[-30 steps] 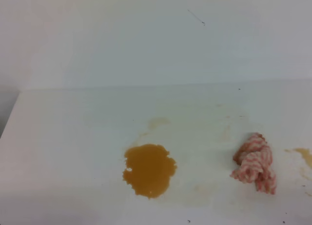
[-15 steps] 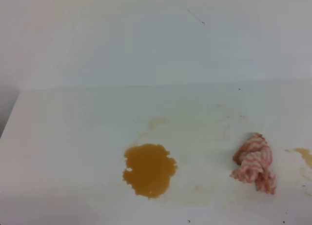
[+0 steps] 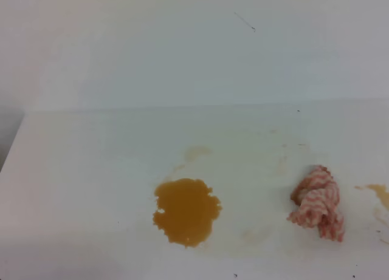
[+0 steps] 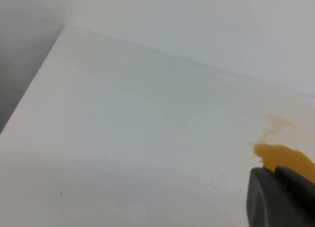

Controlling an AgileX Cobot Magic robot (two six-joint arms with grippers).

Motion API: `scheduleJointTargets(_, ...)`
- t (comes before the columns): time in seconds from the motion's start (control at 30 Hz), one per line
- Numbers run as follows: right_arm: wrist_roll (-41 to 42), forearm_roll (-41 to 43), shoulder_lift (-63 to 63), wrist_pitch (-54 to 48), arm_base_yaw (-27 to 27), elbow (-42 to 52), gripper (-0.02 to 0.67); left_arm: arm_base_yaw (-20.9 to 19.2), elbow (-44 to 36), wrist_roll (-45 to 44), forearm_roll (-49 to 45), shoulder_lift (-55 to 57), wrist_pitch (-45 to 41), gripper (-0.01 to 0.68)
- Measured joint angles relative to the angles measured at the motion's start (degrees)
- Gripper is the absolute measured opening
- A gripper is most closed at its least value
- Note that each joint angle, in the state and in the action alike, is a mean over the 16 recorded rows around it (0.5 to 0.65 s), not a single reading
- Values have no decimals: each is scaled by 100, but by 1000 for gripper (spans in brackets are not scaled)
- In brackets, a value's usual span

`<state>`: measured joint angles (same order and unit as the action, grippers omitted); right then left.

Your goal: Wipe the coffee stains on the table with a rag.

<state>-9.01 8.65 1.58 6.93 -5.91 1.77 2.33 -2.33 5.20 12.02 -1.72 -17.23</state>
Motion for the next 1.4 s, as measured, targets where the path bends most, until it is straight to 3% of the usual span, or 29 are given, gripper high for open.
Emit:
scheduleJointTargets(0.3, -310, -605, 0, 1936, 0, -104, -3, 0, 0, 0, 0, 0, 0, 0)
scheduleJointTargets(0.5, -634, -931, -46, 2032, 0, -681, -3, 0, 0, 0, 0, 0, 0, 0)
scheduleJointTargets(0.67, -891, -1028, -309, 878, 0, -1652, -3, 0, 0, 0, 0, 0, 0, 0)
scheduleJointTargets(0.97, -761, -968, -1739, -2435, 0, -3804, -3, 0, 0, 0, 0, 0, 0, 0)
scheduleJointTargets(1.2, 313, -1551, -3116, -4238, 50, -4797, -3, 0, 0, 0, 0, 0, 0, 0)
scheduleJointTargets(1.4, 1894, -2598, -3995, -5014, 206, -5080, -2, 0, 0, 0, 0, 0, 0, 0)
